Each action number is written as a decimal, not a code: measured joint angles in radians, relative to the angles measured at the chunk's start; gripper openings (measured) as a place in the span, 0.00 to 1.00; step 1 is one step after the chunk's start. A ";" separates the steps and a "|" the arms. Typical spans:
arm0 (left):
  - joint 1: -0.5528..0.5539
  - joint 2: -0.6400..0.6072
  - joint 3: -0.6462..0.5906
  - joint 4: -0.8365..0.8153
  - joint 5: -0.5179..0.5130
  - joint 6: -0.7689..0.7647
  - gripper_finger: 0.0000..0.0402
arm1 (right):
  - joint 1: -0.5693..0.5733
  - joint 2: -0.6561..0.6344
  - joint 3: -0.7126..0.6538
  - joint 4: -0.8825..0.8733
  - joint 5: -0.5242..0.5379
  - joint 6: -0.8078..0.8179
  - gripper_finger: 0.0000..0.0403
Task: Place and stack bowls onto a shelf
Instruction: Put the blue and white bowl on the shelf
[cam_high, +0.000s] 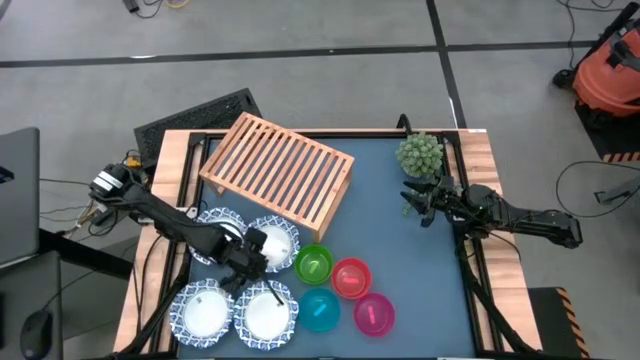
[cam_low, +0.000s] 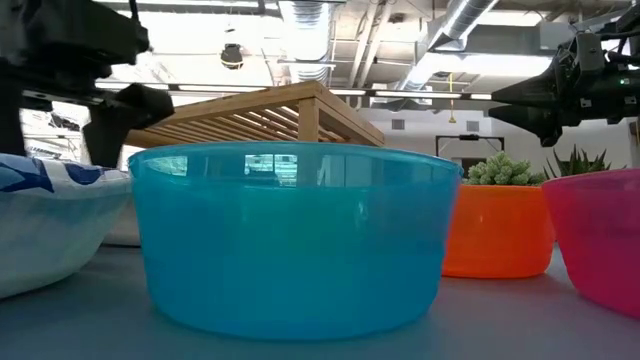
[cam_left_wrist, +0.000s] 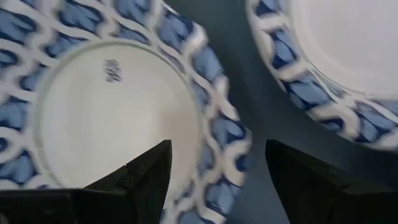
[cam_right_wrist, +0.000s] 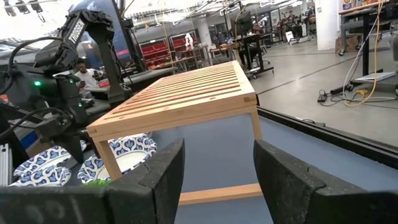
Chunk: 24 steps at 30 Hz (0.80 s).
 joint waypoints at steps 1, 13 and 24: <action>0.002 0.000 0.000 0.002 -0.010 0.000 0.61 | 0.000 0.000 0.000 0.000 0.000 0.000 0.54; 0.010 0.000 -0.037 0.045 0.018 -0.016 0.46 | 0.000 0.000 0.000 0.000 0.000 0.000 0.54; 0.010 0.000 -0.050 0.058 0.026 -0.027 0.26 | 0.000 0.000 0.000 0.000 0.000 0.000 0.54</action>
